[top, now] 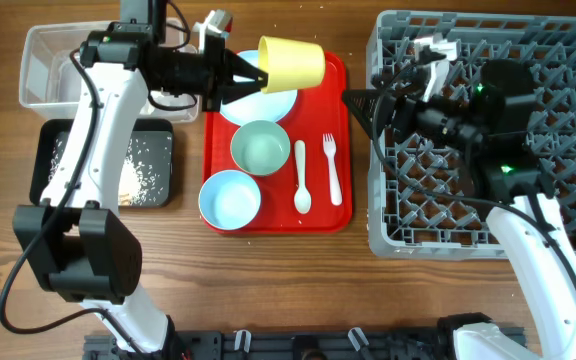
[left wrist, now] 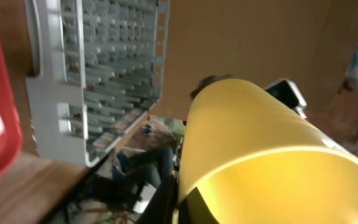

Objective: Sort waste into correct bins and load items into the dishwasher rack
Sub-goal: 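Hand the yellow cup from the left gripper to the right gripper, then lower the yellow cup into the dish rack with the right gripper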

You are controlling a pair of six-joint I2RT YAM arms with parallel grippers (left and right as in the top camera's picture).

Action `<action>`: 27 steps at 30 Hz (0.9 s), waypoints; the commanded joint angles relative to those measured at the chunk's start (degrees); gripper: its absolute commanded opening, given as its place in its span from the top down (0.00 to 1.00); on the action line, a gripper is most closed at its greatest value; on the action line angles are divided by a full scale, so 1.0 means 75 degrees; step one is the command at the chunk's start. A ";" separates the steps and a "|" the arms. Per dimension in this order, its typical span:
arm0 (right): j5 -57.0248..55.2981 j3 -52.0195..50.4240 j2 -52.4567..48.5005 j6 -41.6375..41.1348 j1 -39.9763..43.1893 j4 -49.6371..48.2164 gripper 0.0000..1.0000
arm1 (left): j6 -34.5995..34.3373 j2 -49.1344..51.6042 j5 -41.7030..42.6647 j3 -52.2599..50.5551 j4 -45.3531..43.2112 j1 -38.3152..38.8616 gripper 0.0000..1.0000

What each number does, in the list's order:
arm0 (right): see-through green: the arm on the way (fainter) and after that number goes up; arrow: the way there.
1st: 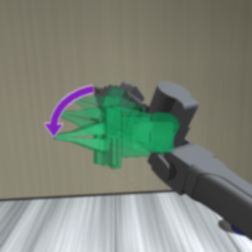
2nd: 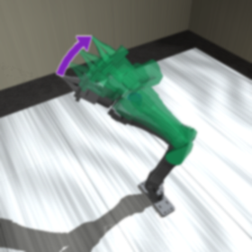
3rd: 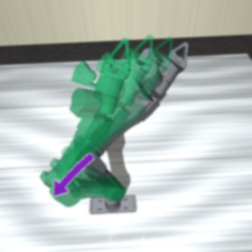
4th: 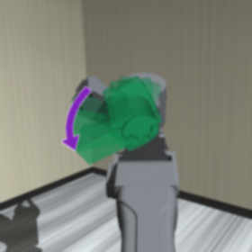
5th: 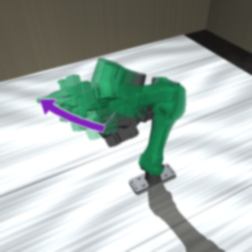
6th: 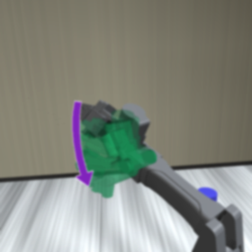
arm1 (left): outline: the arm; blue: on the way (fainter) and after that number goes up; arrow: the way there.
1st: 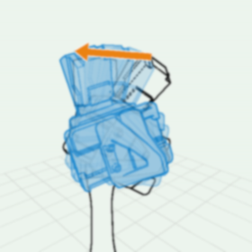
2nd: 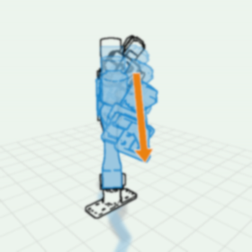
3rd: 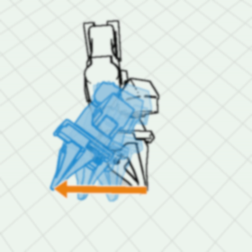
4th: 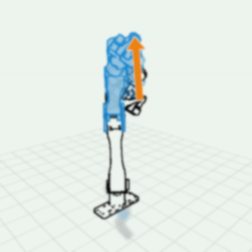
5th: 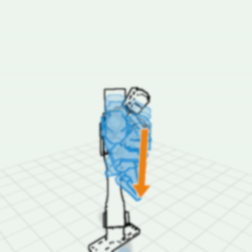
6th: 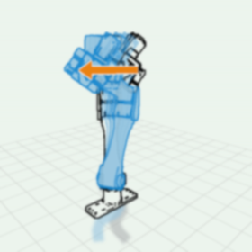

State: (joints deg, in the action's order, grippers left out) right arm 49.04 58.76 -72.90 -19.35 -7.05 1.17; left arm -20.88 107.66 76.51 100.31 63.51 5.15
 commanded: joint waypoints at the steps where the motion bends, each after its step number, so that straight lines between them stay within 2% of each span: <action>1: 0.1518 0.0134 -0.0350 0.0350 -0.0009 -0.0982 0.07 | 0.0128 -0.0140 0.0370 0.0085 0.0597 0.0055 0.96; 6: 0.3214 0.0134 -0.1110 -0.0166 -0.0023 -0.2527 0.07 | 0.0134 -0.0140 0.0367 0.0085 0.1684 0.0207 0.96; 8: 0.3453 0.0131 -0.1300 -0.0449 -0.0082 -0.3028 0.07 | 0.0134 -0.0140 0.0367 0.0085 0.1877 0.0286 0.96; 12: 0.3480 0.0128 -0.1617 -0.0417 -0.0458 -0.3127 0.08 | 0.0160 -0.0140 0.0367 0.0085 0.2142 0.0600 0.96; 16: 0.3474 0.0128 -0.1641 -0.0414 -0.0746 -0.3273 0.14 | 0.0329 -0.0140 0.0364 0.0085 0.2145 0.0752 0.96; 19: 0.3474 0.0128 -0.1641 -0.0417 -0.0903 -0.3302 0.23 | 0.0329 -0.0140 0.0364 0.0085 0.2145 0.0755 0.96; 23: 0.3474 0.0128 -0.1641 -0.0417 -0.0930 -0.3299 0.41 | 0.0332 -0.0140 0.0364 0.0085 0.2130 0.0755 0.95; 25: 0.3474 0.0128 -0.1641 -0.0431 -0.0930 -0.3302 0.55 | 0.0332 -0.0140 0.0361 0.0085 0.2014 0.0755 0.86; 27: 0.3474 0.0128 -0.1638 -0.0842 -0.0863 -0.3535 0.64 | 0.0332 -0.0140 0.0358 0.0085 0.1938 0.0755 0.75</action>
State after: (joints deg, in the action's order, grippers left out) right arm 72.47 59.02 -84.77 -22.92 -13.26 -23.35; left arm -19.00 107.66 78.11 100.36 78.87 10.52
